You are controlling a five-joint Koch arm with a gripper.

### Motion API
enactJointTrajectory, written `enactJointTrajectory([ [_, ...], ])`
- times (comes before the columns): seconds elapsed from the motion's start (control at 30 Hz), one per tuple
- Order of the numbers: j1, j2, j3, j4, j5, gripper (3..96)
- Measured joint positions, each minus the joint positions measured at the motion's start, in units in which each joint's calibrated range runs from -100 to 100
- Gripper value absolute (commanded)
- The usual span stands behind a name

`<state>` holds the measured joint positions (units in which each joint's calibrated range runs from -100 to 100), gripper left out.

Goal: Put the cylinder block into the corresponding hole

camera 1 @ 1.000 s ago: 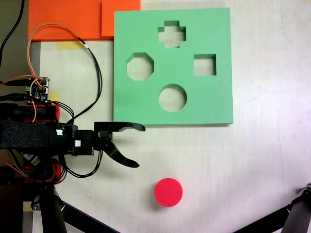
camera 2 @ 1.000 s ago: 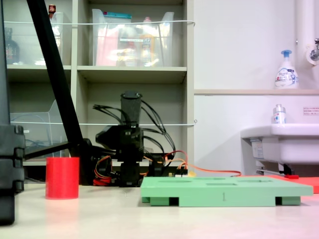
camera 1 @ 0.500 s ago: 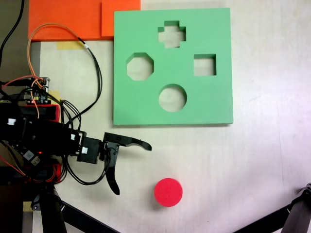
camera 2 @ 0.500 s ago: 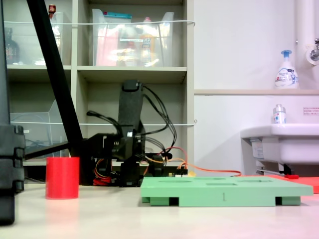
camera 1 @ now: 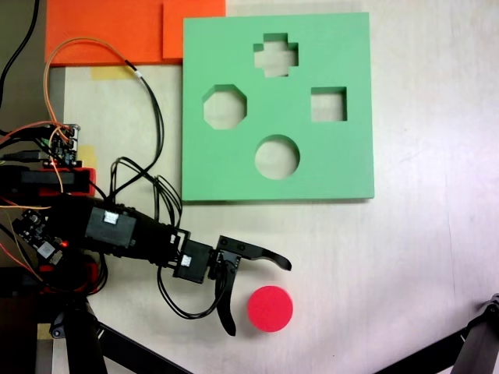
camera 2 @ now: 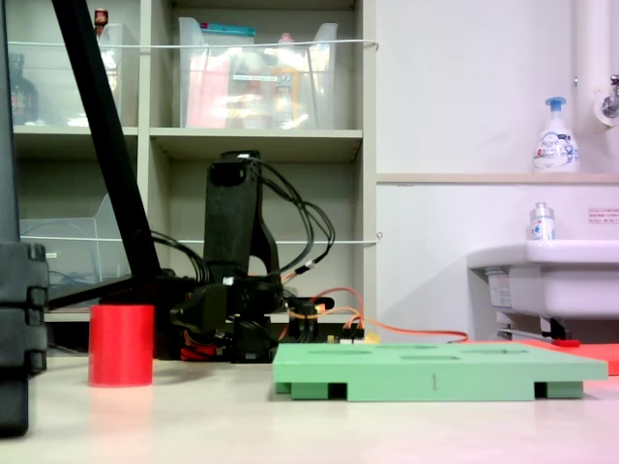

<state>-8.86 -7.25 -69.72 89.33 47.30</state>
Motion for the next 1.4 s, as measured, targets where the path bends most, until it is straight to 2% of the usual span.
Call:
enactJointTrajectory([
  [0.53,-1.5,13.7,10.4,0.0,0.0,81.3],
  [0.6,-1.7,14.5,10.5,0.0,0.0,75.8],
  [0.73,-1.7,14.6,10.5,0.0,0.0,49.5],
  [0.77,-1.6,14.6,10.5,0.0,0.0,47.5],
  [1.13,-1.5,14.5,9.2,0.1,0.1,45.4],
  [1.27,-1.4,12.4,7.7,0.1,0.1,39.5],
  [1.4,-1.0,7.9,5.4,-0.2,0.1,39.2],
])
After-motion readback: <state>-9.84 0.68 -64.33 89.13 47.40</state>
